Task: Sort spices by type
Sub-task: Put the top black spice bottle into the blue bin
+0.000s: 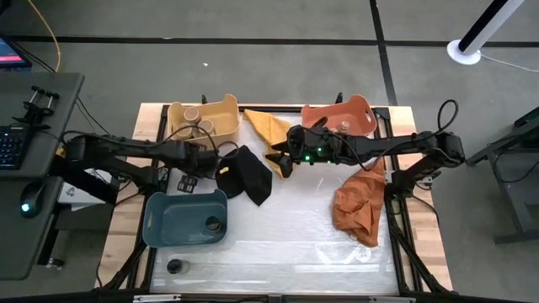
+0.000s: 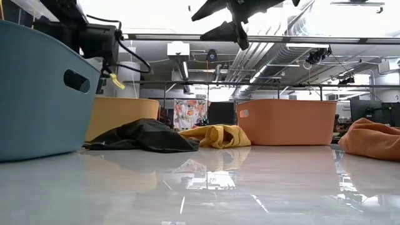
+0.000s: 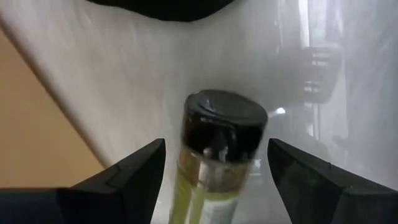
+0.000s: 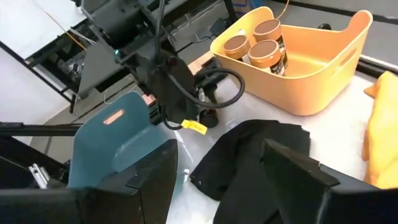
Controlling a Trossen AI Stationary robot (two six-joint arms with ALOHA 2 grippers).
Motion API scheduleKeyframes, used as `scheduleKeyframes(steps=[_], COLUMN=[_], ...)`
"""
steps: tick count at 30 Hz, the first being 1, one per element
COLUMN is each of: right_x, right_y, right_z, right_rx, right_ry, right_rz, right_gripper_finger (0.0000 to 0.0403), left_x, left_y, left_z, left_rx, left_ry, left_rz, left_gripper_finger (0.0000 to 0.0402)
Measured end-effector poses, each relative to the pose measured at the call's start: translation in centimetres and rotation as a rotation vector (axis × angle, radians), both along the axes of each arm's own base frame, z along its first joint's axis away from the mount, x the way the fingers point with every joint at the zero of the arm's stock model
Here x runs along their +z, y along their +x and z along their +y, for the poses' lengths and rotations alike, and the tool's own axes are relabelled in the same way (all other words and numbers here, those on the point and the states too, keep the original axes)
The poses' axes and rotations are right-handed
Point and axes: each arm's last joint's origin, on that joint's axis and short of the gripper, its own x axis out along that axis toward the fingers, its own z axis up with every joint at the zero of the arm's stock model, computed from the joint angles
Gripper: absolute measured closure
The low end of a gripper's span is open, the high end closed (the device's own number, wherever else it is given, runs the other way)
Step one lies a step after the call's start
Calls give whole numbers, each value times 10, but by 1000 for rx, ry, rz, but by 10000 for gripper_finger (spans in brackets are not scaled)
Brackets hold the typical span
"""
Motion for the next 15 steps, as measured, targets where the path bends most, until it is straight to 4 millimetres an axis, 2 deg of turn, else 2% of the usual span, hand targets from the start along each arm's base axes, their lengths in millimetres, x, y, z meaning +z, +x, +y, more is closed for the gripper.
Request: scheduleKeyframes(steps=[4, 8, 11, 15], right_x=[0, 0, -2, -4], right_y=[0, 0, -1, -2], right_z=[-1, 0, 0, -1], right_rx=[7, 24, 43, 53], right_ry=[-28, -58, -79, -101], right_rz=[6, 15, 40, 64], right_gripper_finger=[176, 176, 176, 176], left_x=[-10, -11, -11, -10], left_y=[1, 2, 3, 4], left_z=[0, -1, -1, -1], left_rx=[49, 54, 61, 62], left_ry=[1, 3, 5, 11], left_rz=[-9, -16, -28, -32], left_gripper_finger=[132, 143, 178, 245])
